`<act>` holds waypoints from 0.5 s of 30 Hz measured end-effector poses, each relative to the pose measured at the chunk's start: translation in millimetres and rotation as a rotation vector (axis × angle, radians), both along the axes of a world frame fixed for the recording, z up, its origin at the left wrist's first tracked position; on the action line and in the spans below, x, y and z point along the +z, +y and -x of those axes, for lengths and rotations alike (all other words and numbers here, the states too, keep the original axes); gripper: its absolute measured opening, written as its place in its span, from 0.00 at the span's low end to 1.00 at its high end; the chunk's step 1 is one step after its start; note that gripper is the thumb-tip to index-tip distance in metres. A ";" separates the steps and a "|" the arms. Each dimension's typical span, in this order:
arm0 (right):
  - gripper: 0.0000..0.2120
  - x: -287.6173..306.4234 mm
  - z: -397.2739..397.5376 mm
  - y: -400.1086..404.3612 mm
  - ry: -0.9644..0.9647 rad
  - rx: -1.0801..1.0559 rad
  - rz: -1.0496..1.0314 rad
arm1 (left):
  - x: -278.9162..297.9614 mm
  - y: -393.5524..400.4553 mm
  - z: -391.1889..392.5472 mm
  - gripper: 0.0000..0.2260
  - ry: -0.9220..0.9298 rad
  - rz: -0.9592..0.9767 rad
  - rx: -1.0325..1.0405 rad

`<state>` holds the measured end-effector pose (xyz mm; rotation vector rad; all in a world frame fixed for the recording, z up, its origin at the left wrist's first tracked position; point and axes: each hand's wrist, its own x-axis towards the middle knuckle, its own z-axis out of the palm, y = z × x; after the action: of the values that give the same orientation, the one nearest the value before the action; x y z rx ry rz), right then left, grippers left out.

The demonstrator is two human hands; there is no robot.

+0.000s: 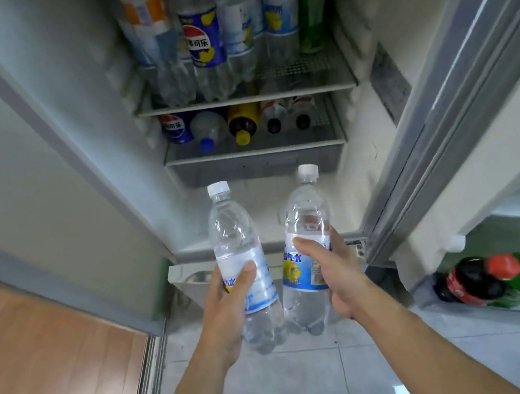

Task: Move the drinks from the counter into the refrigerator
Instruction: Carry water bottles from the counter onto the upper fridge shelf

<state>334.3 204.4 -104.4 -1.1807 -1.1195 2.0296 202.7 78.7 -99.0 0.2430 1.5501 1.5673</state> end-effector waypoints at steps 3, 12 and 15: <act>0.18 8.5 12.5 19.3 0.011 -0.069 -0.055 | 11.9 30.9 24.0 0.31 0.019 -0.029 -0.059; 0.19 106.9 65.8 103.2 0.083 -0.295 -0.391 | 94.6 151.6 89.1 0.20 0.226 -0.273 -0.279; 0.23 142.4 81.6 131.5 0.067 -0.398 -0.547 | 122.1 191.3 100.1 0.20 0.386 -0.358 -0.322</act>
<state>252.7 335.9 38.0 -0.9479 -1.1904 1.3372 102.6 270.0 23.0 0.9947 1.4086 1.5861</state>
